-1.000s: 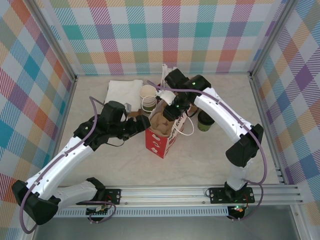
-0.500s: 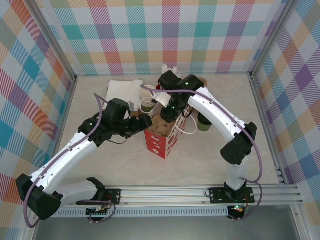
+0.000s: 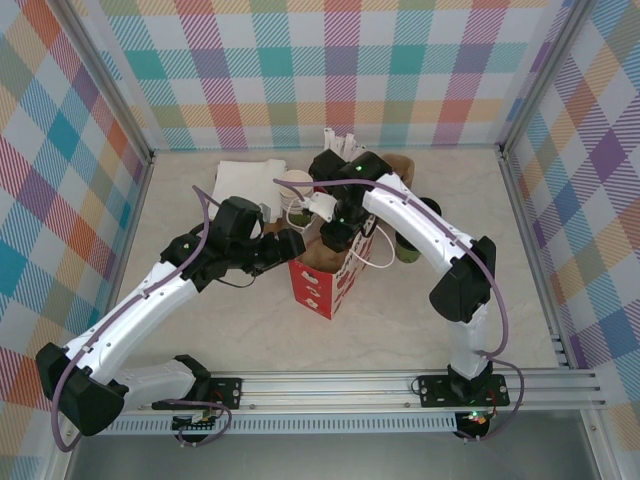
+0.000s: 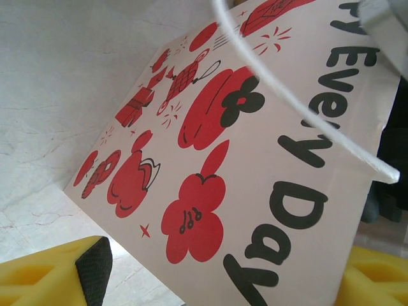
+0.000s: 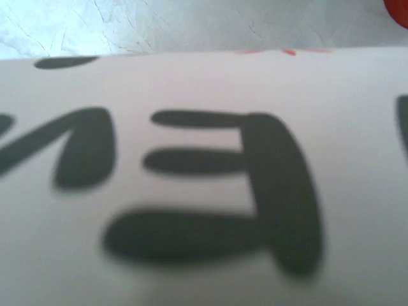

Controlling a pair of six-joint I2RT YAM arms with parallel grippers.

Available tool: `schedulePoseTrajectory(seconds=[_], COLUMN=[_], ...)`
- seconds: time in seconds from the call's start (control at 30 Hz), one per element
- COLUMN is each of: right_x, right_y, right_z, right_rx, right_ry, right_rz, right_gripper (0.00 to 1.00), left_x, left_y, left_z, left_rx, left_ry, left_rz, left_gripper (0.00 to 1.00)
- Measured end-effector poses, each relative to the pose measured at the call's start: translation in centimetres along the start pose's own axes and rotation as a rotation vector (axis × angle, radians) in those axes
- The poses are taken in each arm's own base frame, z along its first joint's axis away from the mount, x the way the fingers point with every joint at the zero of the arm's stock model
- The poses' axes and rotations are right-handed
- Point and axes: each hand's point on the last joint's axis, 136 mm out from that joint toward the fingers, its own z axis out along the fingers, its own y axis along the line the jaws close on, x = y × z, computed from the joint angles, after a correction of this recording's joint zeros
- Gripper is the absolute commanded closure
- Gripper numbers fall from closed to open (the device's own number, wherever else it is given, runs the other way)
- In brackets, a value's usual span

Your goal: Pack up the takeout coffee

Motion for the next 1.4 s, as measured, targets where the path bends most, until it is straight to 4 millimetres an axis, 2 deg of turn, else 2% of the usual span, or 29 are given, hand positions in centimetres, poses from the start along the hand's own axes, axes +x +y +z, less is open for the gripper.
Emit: schedulePoseTrajectory(seconds=[0.33,0.53,0.73,1.1,1.4], right_x=[-0.5,-0.9,-0.2,1.2,1.6], right_y=[0.0,0.1,0.5,0.7,0.7], right_z=[0.1,-0.8,-1.6,0.4,1.1], right_rx=[0.0,0.003,0.001,-0.014,-0.017], right_ry=[-0.018,-0.061,-0.081,-0.023,-0.002], right_rz=[-0.003,-0.005,-0.007,-0.003,-0.001], right_gripper=[0.69,0.69,0.69,0.68,0.67], left_x=[-0.7,-1.5,-2.6,-3.3,-3.4], left_y=[0.6,0.4,-0.1,0.6,0.6], left_z=[-0.1,0.2,0.1,0.1,0.2], left_rx=[-0.043,-0.062,-0.075,-0.126,-0.129], left_ry=[-0.032,-0.049,-0.082,-0.112,-0.115], left_rz=[0.0,0.001,0.01,0.007,0.014], left_gripper=[0.22,0.18,0.17,0.19,0.2])
